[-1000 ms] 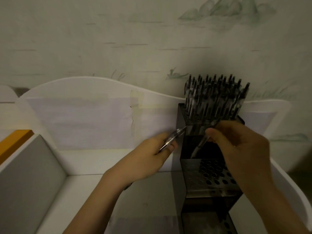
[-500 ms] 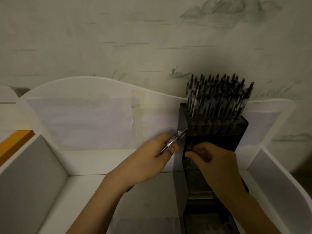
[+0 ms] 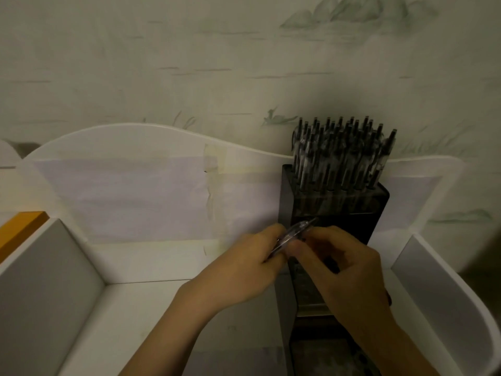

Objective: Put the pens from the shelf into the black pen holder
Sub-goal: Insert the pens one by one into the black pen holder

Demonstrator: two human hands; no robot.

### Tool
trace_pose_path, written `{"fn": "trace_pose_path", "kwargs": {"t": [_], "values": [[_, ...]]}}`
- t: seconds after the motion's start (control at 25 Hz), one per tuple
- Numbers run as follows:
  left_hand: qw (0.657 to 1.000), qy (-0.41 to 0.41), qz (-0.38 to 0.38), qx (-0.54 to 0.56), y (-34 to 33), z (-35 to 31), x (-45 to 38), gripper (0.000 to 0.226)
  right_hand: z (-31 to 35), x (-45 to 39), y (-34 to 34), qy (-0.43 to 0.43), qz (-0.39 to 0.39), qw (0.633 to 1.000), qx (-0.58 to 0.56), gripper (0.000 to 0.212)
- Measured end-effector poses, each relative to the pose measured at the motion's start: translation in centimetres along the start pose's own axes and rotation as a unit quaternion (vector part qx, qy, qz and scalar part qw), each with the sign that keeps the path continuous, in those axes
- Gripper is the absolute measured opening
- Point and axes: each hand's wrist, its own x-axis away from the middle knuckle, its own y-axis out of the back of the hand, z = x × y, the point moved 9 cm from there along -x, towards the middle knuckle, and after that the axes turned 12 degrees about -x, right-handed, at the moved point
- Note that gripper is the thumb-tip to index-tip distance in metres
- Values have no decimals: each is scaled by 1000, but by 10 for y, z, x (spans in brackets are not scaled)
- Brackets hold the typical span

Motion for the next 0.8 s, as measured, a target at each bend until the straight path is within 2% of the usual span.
{"fn": "trace_pose_path", "kwargs": {"t": [0.08, 0.2, 0.32, 0.44, 0.6, 0.8], "values": [[1000, -7, -1, 2, -4, -6, -1, 8, -6, -3, -1, -58, -14, 995, -75, 11], [1000, -7, -10, 8, -2, -9, -1, 15, -12, -6, 7, -124, -39, 981, -146, 10], [1000, 6, -10, 9, 1, -5, 2, 11, -3, -16, 37, -122, -96, 970, -187, 12], [1000, 20, -8, 14, 2, 1, 6, 17, 25, -25, 67, -29, -140, 987, -69, 11], [999, 28, 10, 35, 0, -1, 9, 21, 32, -22, 53, 61, -82, 987, 121, 11], [999, 32, 22, 37, 0, 0, 14, 27, -5, -19, 37, 67, -45, 983, 166, 17]]}}
